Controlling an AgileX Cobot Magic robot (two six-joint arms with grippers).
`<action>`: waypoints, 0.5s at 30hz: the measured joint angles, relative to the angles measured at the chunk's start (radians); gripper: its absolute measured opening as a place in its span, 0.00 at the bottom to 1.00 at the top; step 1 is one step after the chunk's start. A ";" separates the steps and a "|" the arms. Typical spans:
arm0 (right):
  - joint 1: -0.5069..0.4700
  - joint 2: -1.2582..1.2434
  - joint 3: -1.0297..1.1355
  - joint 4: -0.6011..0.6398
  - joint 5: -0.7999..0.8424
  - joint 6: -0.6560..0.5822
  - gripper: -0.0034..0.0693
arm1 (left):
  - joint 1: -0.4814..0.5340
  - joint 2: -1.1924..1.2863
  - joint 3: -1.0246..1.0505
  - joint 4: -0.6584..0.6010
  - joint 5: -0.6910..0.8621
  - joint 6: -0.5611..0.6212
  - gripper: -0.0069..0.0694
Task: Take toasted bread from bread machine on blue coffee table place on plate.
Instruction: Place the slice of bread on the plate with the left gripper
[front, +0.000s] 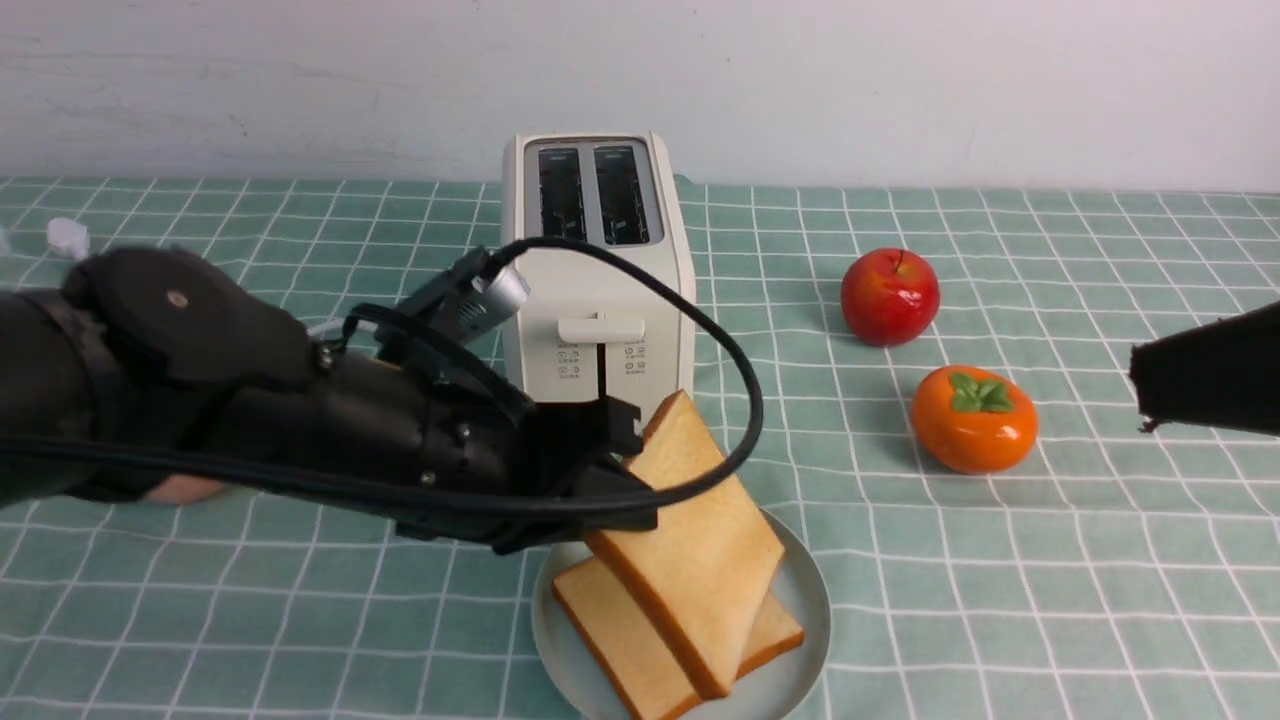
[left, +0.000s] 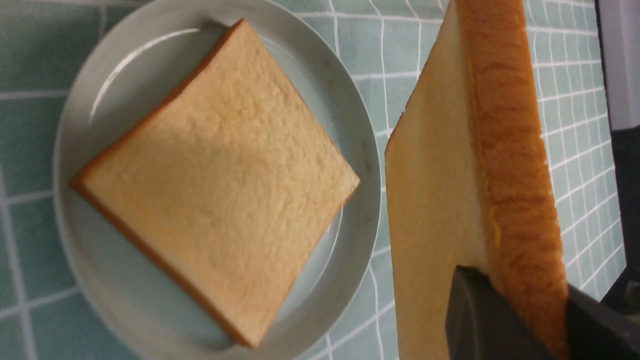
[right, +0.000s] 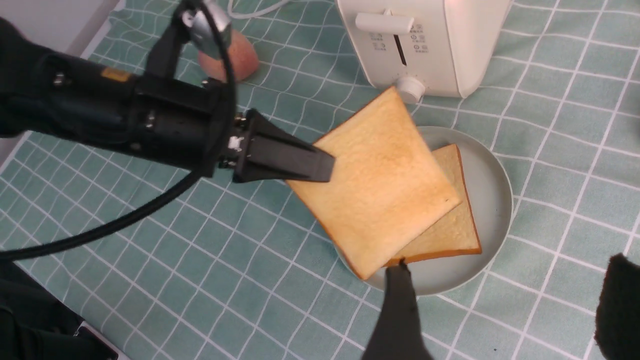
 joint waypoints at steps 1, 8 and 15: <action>0.000 0.000 0.000 0.000 0.003 0.000 0.73 | 0.000 0.027 0.002 -0.061 -0.020 0.049 0.19; 0.000 0.000 0.000 0.000 0.033 0.007 0.73 | 0.007 0.150 0.004 -0.083 -0.143 0.149 0.42; 0.000 -0.001 0.000 -0.040 0.043 0.025 0.73 | 0.144 0.106 -0.001 0.383 -0.149 -0.208 0.90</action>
